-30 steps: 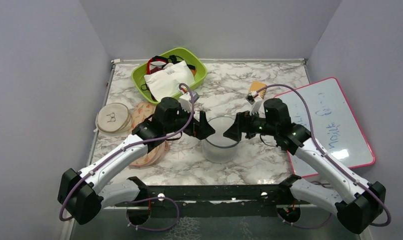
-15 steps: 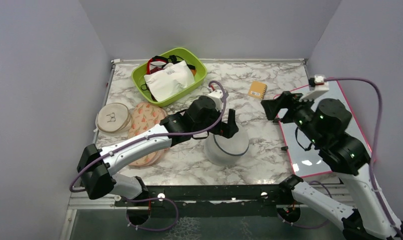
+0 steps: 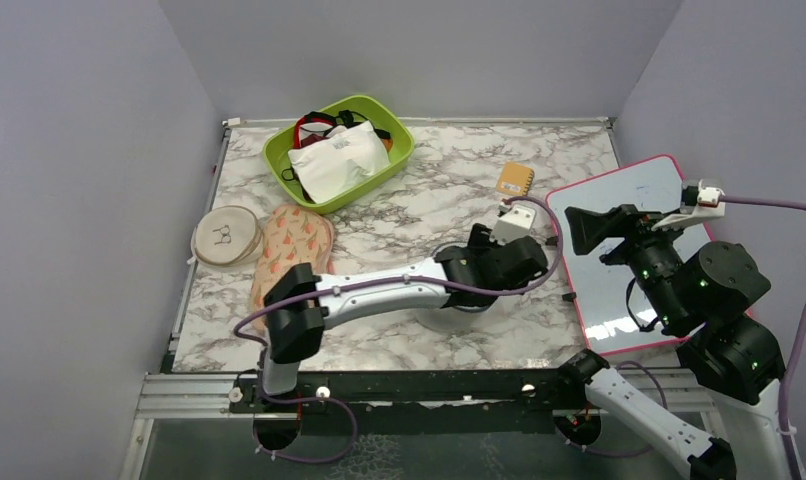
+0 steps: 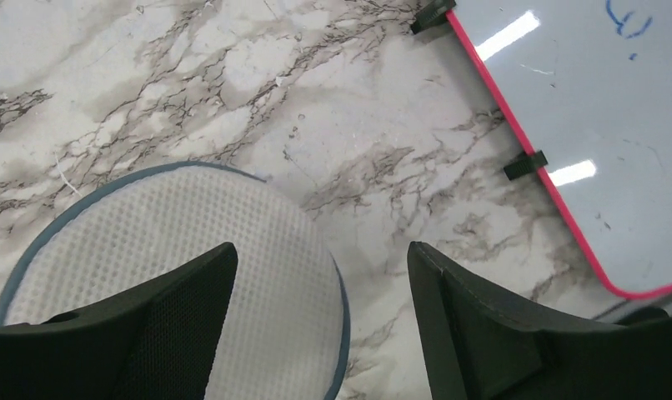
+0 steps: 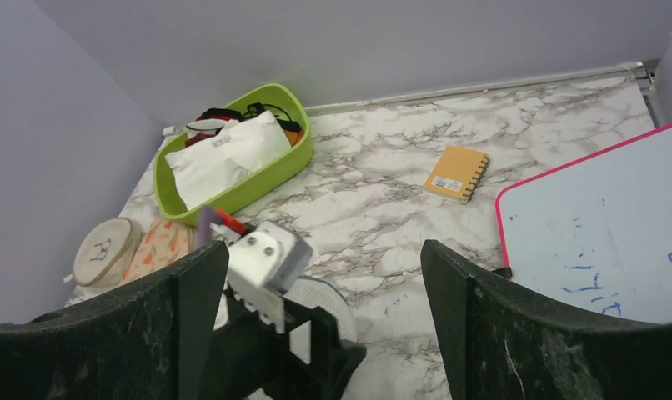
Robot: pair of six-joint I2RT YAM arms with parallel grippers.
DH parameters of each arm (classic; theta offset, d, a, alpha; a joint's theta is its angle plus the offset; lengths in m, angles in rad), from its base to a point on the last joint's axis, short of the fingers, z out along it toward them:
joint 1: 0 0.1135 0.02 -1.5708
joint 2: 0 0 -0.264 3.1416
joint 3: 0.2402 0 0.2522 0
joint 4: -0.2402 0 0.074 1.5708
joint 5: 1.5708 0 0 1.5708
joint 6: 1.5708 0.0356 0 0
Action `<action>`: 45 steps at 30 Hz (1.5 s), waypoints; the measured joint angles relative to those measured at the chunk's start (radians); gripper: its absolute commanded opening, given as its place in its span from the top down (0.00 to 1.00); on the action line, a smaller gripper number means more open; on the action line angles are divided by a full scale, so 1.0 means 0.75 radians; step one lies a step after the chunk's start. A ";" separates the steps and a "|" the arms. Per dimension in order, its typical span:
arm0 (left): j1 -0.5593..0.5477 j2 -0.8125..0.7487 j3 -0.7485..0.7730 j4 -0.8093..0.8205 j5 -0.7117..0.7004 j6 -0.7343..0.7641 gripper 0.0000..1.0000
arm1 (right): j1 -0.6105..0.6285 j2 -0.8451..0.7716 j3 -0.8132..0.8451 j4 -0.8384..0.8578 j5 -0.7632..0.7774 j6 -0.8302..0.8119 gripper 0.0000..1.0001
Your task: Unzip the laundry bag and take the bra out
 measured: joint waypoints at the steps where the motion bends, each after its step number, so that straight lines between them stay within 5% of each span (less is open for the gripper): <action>1: -0.011 0.068 0.069 -0.027 -0.052 -0.001 0.26 | 0.000 -0.010 0.000 -0.010 0.003 0.000 0.16; 6: -0.069 0.351 0.322 -0.186 -0.286 0.029 0.23 | 0.000 -0.043 0.001 -0.061 0.023 0.000 0.16; 12: -0.091 0.507 0.345 -0.316 -0.469 0.058 0.12 | 0.000 -0.068 0.021 -0.123 0.039 0.000 0.16; 14: -0.090 0.531 0.345 -0.333 -0.520 0.065 0.20 | 0.000 -0.082 0.021 -0.126 0.043 0.000 0.17; 19: -0.082 0.559 0.329 -0.369 -0.626 0.077 0.58 | 0.000 -0.092 0.021 -0.127 0.043 0.001 0.17; 23: -0.076 0.497 0.211 -0.376 -0.649 0.063 0.72 | 0.000 -0.092 0.018 -0.127 0.041 0.001 0.17; 28: -0.051 0.240 -0.063 -0.278 -0.583 0.134 0.89 | 0.000 -0.085 -0.008 -0.125 0.035 0.001 0.17; 34: 0.140 -0.456 -0.649 0.178 -0.125 0.408 0.92 | 0.000 -0.073 -0.073 -0.105 0.006 0.002 0.17; 36: 0.246 -0.662 -0.804 0.318 0.056 0.488 1.00 | 0.000 -0.063 -0.100 -0.080 -0.015 0.002 0.16; 45: 0.381 -1.200 -1.224 0.712 0.487 0.848 1.00 | 0.000 0.170 -0.348 0.152 -0.393 -0.049 0.05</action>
